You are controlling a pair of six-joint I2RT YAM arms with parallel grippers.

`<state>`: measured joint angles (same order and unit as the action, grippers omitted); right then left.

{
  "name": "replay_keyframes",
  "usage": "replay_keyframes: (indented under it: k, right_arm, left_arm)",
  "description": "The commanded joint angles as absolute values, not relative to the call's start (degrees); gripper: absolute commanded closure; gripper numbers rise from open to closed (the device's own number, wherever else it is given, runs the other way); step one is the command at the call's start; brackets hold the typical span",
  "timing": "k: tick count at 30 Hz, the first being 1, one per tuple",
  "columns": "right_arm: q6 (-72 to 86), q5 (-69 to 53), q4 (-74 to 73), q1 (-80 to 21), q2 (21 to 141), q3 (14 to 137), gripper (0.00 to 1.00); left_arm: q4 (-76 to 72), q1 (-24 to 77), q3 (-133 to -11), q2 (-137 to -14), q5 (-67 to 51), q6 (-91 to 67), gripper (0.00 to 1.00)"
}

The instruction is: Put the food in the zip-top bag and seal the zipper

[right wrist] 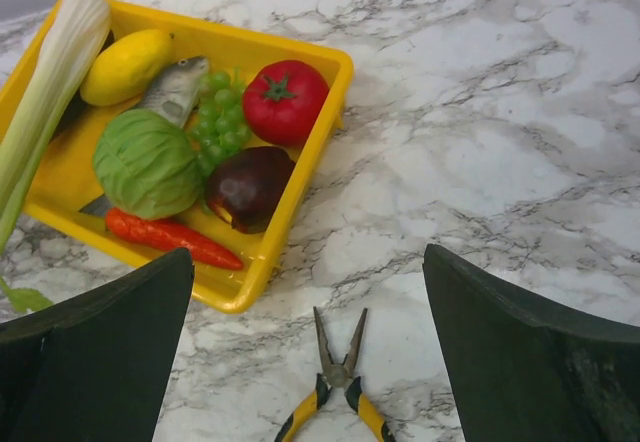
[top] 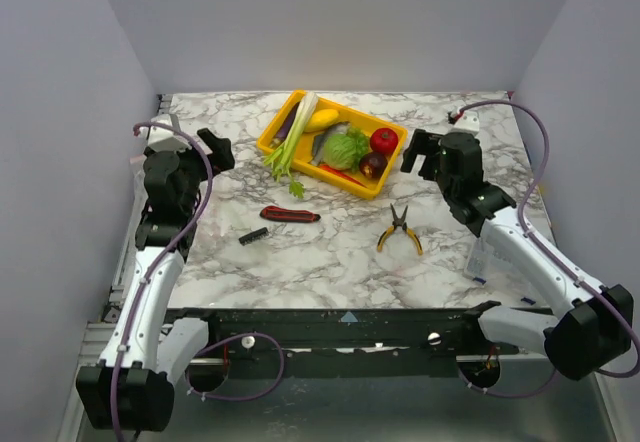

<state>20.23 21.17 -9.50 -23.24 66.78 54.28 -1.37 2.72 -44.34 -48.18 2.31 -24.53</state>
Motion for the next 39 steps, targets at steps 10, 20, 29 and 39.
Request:
replay_keyframes:
  k: [10,20,29,39]
  right_arm:
    - [24.7,14.6,-17.2,-25.1,72.6,58.7,0.00]
    - [25.9,8.3,-17.2,-25.1,70.5,56.8,0.00]
    - [26.5,8.3,-16.5,-25.1,68.3,56.1,0.00]
    - [27.1,8.0,-15.0,-25.1,66.4,54.4,0.00]
  left_arm:
    - [24.7,-1.4,-61.3,-71.7,2.6,-29.6,0.02]
    - [39.9,5.3,-75.1,-93.0,20.5,-20.7,0.02]
    - [48.2,7.7,-79.8,-103.1,29.7,-21.1,0.10]
    - [50.3,7.3,-80.6,-108.1,30.0,-20.1,0.12]
